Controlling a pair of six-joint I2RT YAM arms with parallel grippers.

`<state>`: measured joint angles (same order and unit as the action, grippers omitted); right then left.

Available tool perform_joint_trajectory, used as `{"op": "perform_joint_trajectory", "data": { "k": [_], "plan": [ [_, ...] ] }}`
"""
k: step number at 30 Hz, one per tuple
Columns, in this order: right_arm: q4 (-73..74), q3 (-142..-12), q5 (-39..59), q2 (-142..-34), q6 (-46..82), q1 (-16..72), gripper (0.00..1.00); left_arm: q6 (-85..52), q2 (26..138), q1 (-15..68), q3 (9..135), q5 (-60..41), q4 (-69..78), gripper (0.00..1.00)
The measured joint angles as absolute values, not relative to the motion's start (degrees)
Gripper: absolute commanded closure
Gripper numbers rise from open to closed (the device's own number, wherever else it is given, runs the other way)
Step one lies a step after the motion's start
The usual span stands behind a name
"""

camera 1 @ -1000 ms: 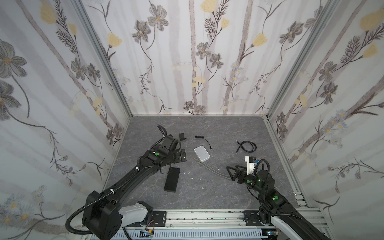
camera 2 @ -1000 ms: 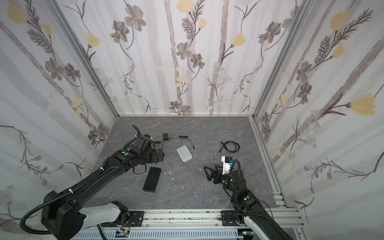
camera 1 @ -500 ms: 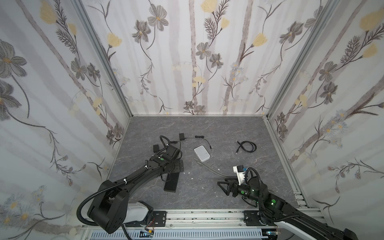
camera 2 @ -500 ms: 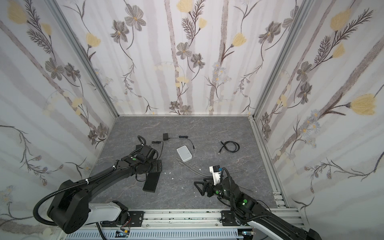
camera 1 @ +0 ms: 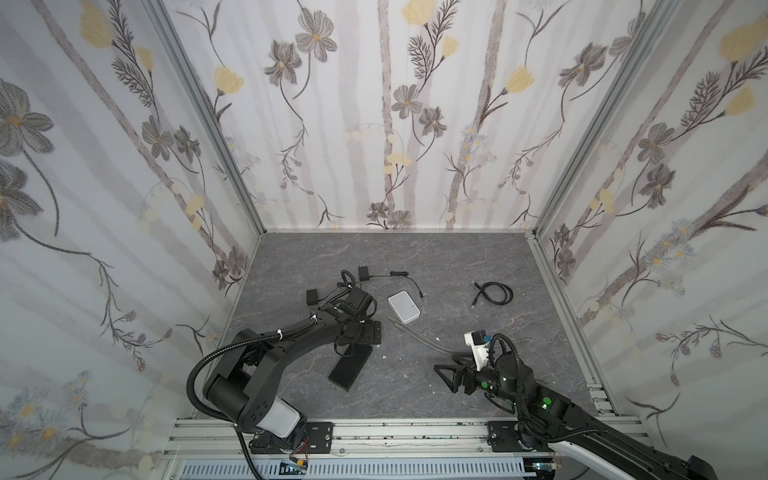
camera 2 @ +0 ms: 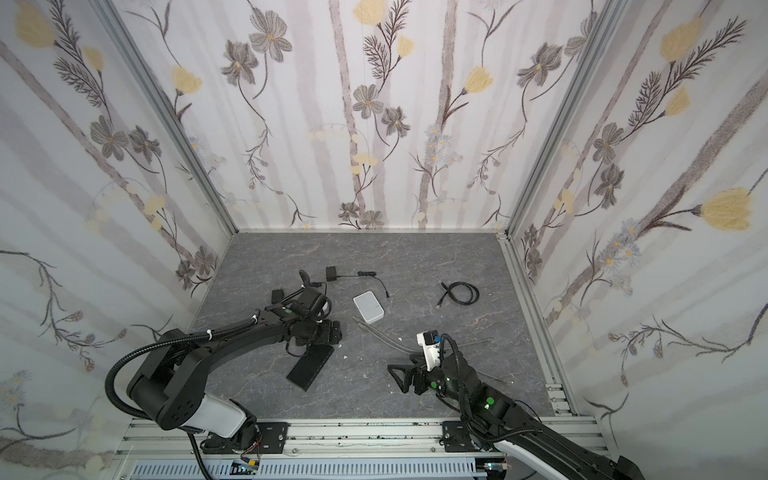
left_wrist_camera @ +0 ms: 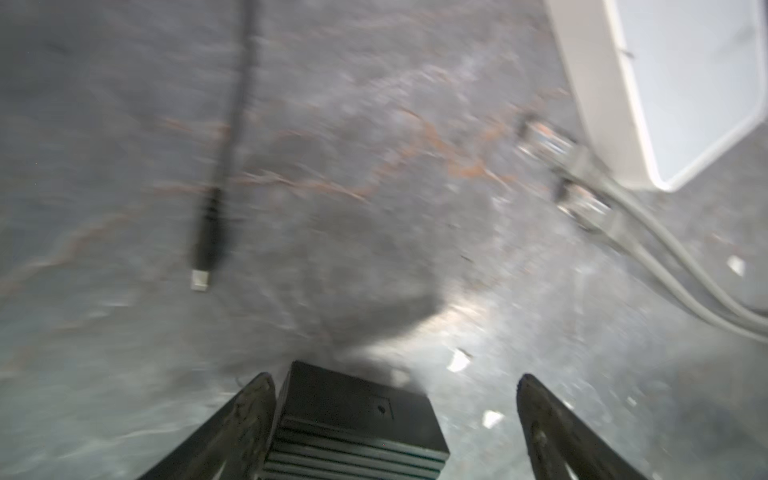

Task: Insert the plug into the switch port

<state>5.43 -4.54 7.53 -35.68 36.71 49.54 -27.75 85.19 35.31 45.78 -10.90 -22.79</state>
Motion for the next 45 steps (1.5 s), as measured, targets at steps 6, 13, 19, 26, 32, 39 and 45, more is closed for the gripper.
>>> {"op": "perform_joint_trajectory", "data": {
  "k": [6,13,19,26,32,39,45],
  "plan": [
    [6.4,-4.8,5.8,-38.9,34.5,49.3,0.01,-29.3,75.9,36.4,44.4,-12.2,-25.1,0.02],
    [8.8,-7.3,5.4,-47.4,33.8,49.3,0.19,-22.2,78.8,30.6,61.1,-3.9,-36.1,0.12],
    [12.4,-19.5,7.9,-65.9,33.3,49.4,0.21,-16.6,76.3,26.0,71.1,-0.9,-33.7,0.11],
    [16.8,-40.5,16.2,-94.1,34.8,49.5,0.23,-14.1,68.9,19.9,64.1,-2.7,-23.1,0.1],
    [17.8,-58.1,19.4,-112.8,37.5,49.4,0.32,-16.3,65.0,16.4,63.0,-7.5,-21.0,0.09],
    [15.5,-72.2,21.2,-126.3,40.4,48.8,0.33,-17.8,62.2,15.8,62.7,-10.6,-19.7,0.06],
    [13.4,-79.3,22.5,-132.9,42.6,48.6,0.33,-20.2,61.6,13.1,61.7,-12.5,-18.6,0.05]
  ]
}}
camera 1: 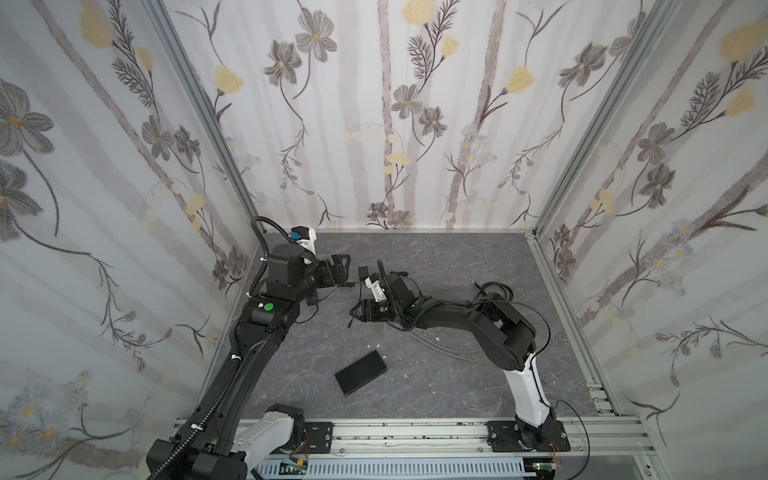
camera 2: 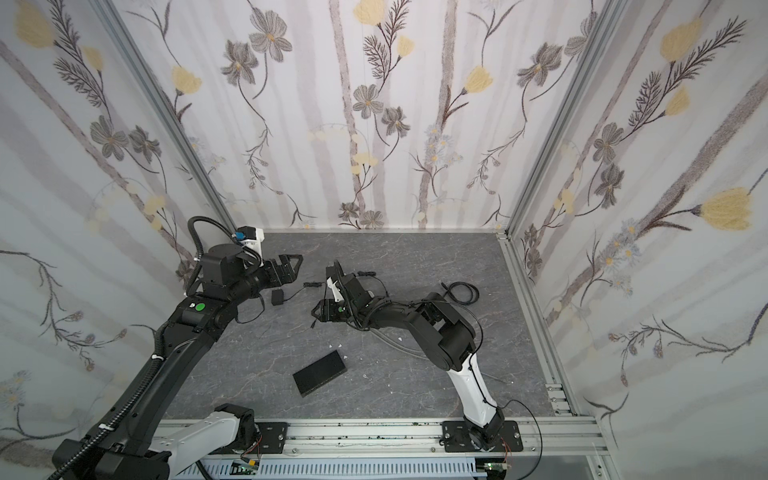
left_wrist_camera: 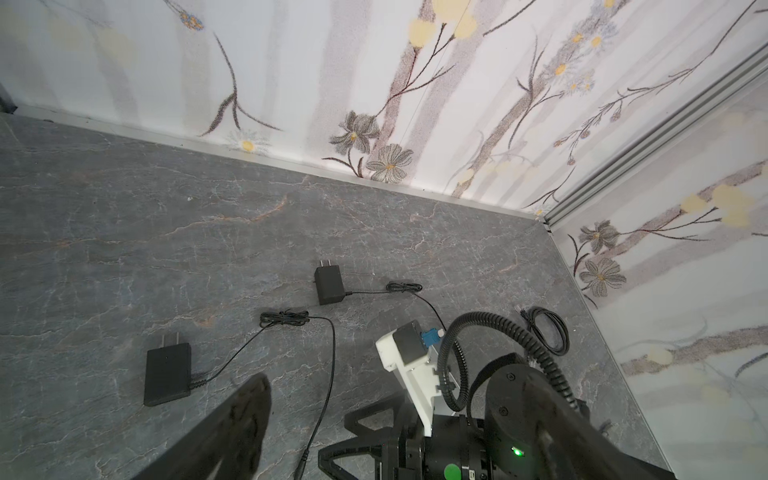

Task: Insert the plug into the switch port

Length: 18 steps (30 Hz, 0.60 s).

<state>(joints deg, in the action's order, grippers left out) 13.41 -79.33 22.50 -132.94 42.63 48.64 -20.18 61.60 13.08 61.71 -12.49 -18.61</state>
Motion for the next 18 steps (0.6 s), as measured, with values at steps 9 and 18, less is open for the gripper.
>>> {"op": "perform_joint_trajectory", "data": {
  "k": [9,18],
  "plan": [
    [13.1,-85.8,23.3,-139.5,44.9,48.5,0.4,-28.3,64.2,6.1,60.6,-19.9,-15.6,0.07],
    [13.3,-86.7,24.7,-140.0,45.9,48.4,0.88,-31.1,64.3,4.5,60.0,-22.7,-13.5,0.1]
  ]
}}
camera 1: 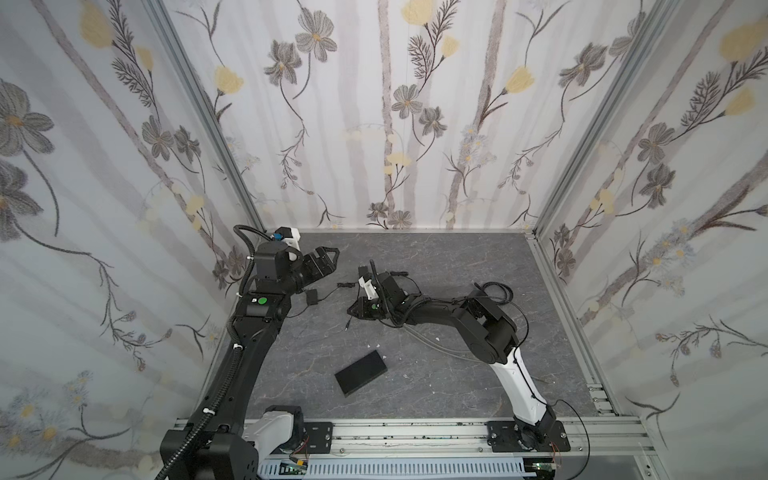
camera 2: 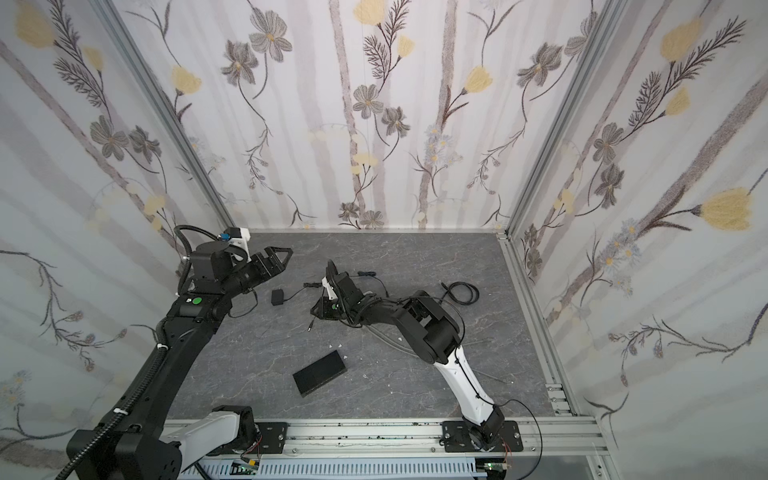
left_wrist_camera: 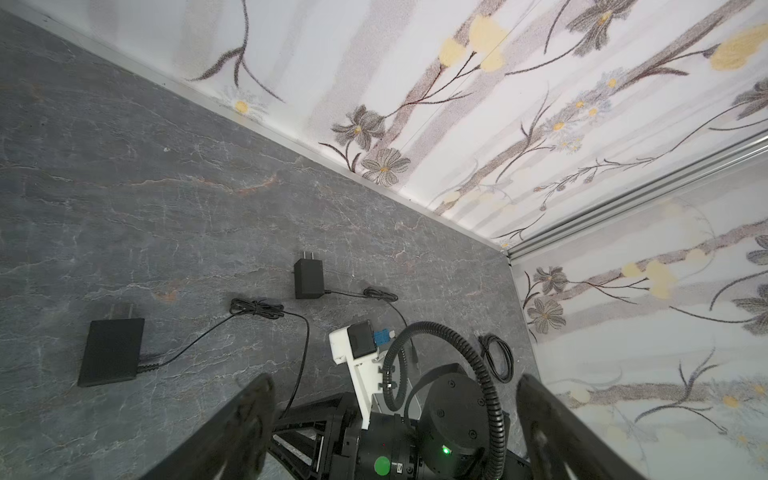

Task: Insert the plug into the switch port

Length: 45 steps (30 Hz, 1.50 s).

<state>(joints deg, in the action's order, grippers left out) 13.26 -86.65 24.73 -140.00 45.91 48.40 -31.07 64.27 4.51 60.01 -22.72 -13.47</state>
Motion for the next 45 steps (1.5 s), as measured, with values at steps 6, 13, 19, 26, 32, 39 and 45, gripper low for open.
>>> {"op": "perform_joint_trajectory", "data": {
  "k": [6,13,19,26,32,39,45],
  "plan": [
    [13.1,-81.9,24.8,-132.8,43.8,48.3,0.99,-31.1,64.6,4.5,59.6,-22.9,-13.0,0.1],
    [13.1,-71.4,23.5,-121.4,39.0,48.2,1.0,-30.4,66.4,4.8,59.2,-23.7,-12.2,0.11],
    [13.4,-61.4,23.2,-113.1,36.5,48.2,1.0,-28.4,68.6,5.8,58.2,-26.1,-9.9,0.11],
    [13.6,-53.5,23.5,-105.4,34.4,48.0,1.0,-19.3,66.0,9.2,51.6,-29.8,-1.8,0.1],
    [14.0,-50.3,25.5,-101.1,33.3,45.4,1.0,-2.8,60.8,15.1,49.2,-33.8,-1.6,0.0],
    [14.0,-50.3,28.5,-100.1,32.1,43.2,1.0,8.9,55.4,17.8,46.7,-36.4,-5.8,0.0],
    [15.3,-51.4,30.3,-100.1,32.1,42.0,1.0,14.4,53.5,19.1,42.6,-38.3,-8.8,0.22]
  ]
}}
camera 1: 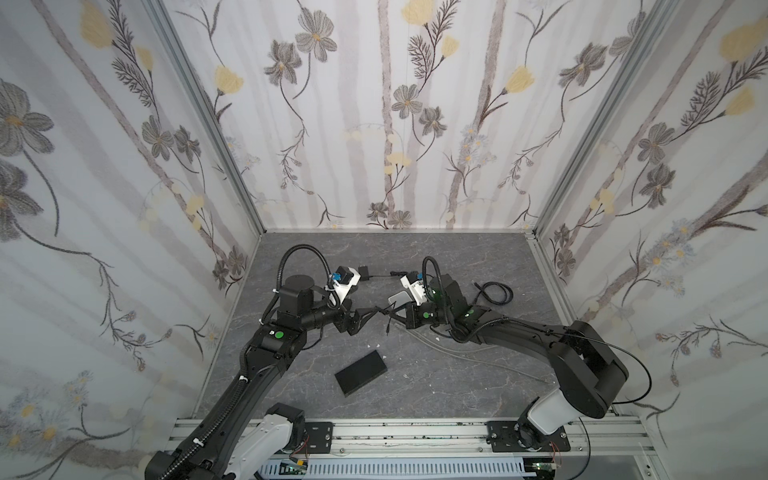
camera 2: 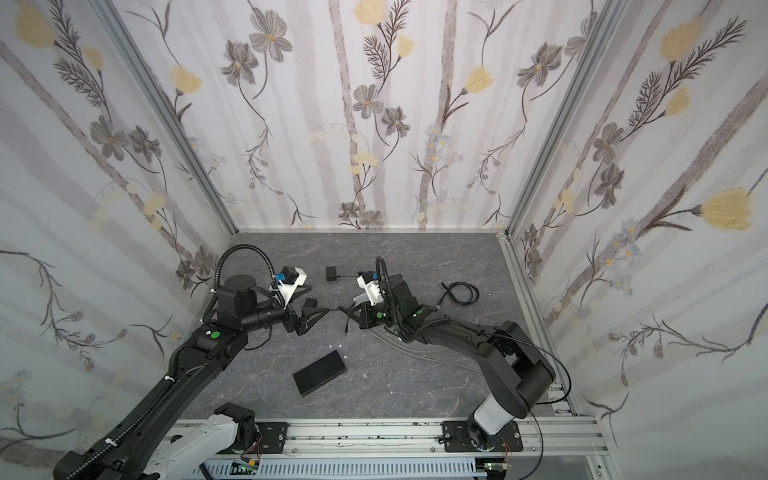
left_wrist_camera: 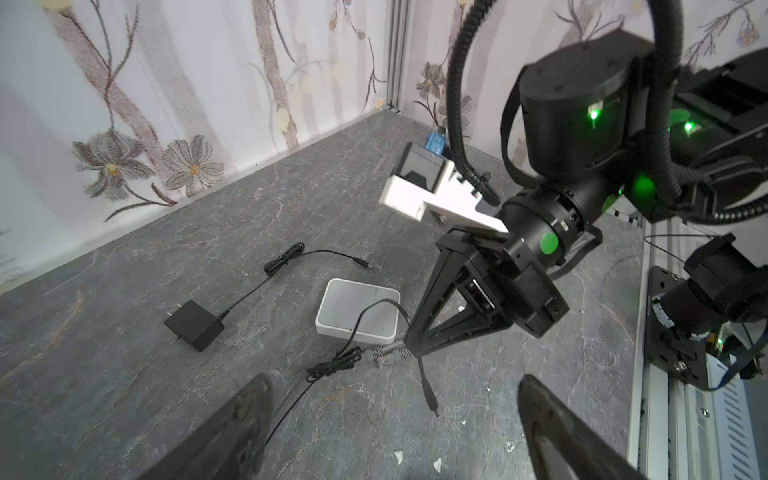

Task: Insert the plug into the switch port

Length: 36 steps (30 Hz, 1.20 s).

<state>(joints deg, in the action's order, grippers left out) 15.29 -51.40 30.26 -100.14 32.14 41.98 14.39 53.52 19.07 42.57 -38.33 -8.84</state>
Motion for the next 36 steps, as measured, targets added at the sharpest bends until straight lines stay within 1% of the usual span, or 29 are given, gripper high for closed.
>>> {"op": "perform_joint_trajectory", "data": {
  "k": [1,3,15,27,36],
  "plan": [
    [15.7,-51.6,30.5,-100.1,32.4,41.9,1.0,15.1,53.5,19.3,42.0,-38.3,-8.9,0.27],
    [16.6,-51.8,31.0,-100.1,32.7,41.6,1.0,16.2,53.7,19.7,41.4,-38.4,-9.3,0.31],
    [24.7,-52.7,33.3,-99.0,38.0,40.4,1.0,19.0,57.2,22.3,41.6,-40.2,-11.3,0.33],
    [34.3,-52.6,39.4,-99.0,45.3,40.4,1.0,19.6,61.5,22.7,43.7,-36.2,-11.9,0.47],
    [39.6,-50.2,40.5,-99.0,49.1,40.4,1.0,20.0,61.5,22.7,43.7,-36.0,-12.6,0.71]
  ]
}}
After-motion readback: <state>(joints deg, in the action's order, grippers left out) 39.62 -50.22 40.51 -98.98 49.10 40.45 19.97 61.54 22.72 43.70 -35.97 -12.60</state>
